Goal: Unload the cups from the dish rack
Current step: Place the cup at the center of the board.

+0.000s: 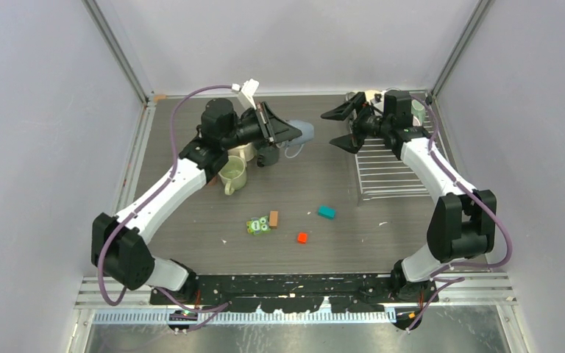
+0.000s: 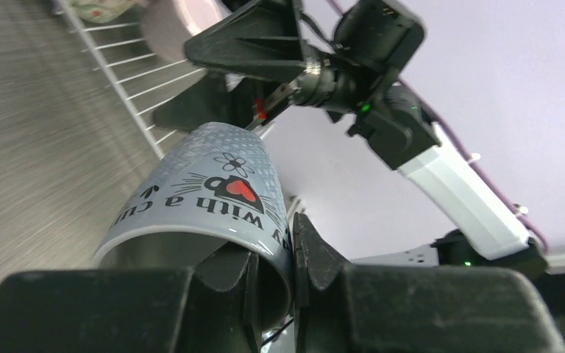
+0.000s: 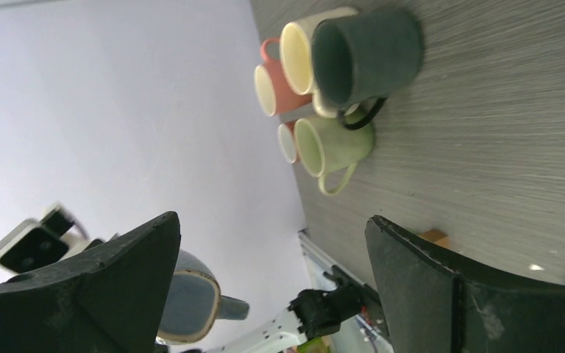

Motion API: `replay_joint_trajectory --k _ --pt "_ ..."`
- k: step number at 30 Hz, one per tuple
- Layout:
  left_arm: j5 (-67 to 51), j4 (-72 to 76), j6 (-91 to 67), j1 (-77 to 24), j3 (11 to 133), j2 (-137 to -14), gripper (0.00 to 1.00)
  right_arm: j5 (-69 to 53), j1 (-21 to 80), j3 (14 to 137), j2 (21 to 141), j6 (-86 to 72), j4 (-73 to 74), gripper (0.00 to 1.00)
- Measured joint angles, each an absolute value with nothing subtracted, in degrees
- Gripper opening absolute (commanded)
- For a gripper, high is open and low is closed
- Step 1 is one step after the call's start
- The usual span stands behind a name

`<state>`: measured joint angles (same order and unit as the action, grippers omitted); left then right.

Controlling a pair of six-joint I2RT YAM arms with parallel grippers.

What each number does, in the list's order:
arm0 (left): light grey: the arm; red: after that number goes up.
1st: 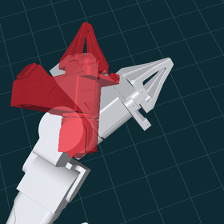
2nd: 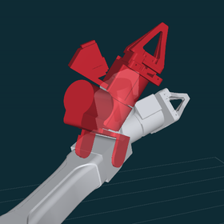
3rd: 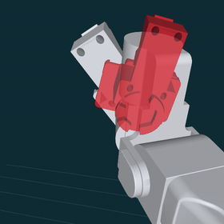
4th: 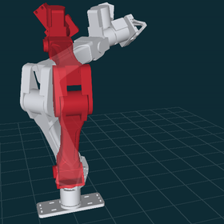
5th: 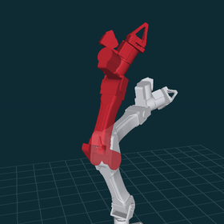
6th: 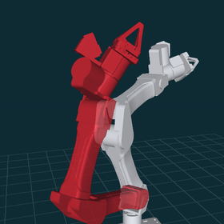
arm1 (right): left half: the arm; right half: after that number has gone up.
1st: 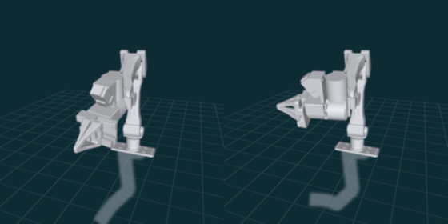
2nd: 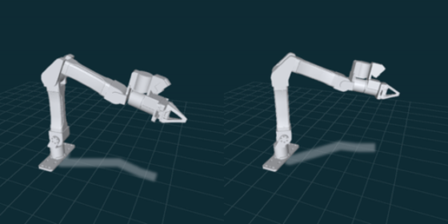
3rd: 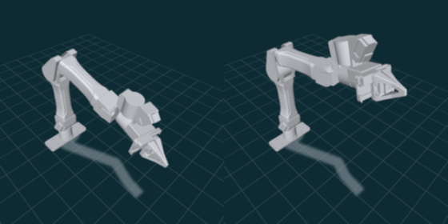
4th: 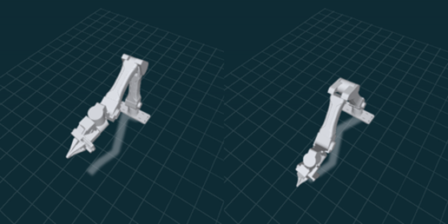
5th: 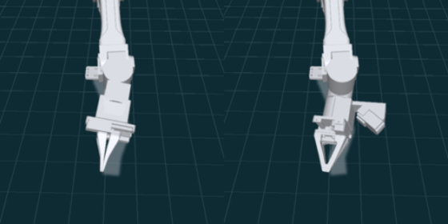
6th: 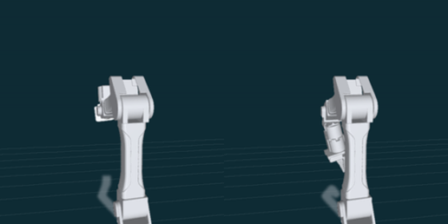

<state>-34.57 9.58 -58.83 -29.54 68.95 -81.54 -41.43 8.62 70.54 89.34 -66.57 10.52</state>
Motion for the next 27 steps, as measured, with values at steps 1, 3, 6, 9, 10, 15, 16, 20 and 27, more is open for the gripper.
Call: replay_joint_trajectory --k 1,3,6,9,10,15,16,20,27 --pt "-33.61 5.91 -56.49 -29.54 69.84 -80.86 0.00 -40.29 8.21 70.57 89.01 -65.43 11.84 1.00" --pt "-31.42 -1.63 -52.27 -29.54 71.68 -79.75 0.00 -38.13 7.73 70.57 88.36 -63.24 14.24 1.00" --pt "-27.92 -11.86 -45.95 -29.56 74.22 -79.15 0.00 -35.42 7.77 70.57 87.44 -60.20 17.47 1.00" --pt "-23.88 -21.63 -40.27 -29.56 76.27 -79.15 0.00 -33.17 7.81 70.57 86.70 -57.63 20.16 1.00" --pt "-22.63 -24.21 -38.70 -29.56 76.64 -79.15 0.00 -32.38 7.84 70.59 86.56 -56.84 20.93 1.00" --pt "-15.59 -35.77 -32.05 -30.06 78.00 -81.01 0.00 -28.51 8.14 70.63 85.76 -53.06 24.93 1.00" --pt "-14.61 -36.99 -31.14 -30.26 78.32 -81.73 0.00 -27.92 8.25 70.74 85.69 -52.49 25.54 1.00" --pt "-10.11 -41.50 -27.94 -31.48 79.88 -86.06 0.00 -24.97 8.80 71.13 85.36 -49.98 27.94 1.00" --pt "-5.56 -45.39 -24.80 -32.45 81.52 -92.90 0.00 -22.65 9.28 71.24 84.99 -47.70 29.80 1.00"
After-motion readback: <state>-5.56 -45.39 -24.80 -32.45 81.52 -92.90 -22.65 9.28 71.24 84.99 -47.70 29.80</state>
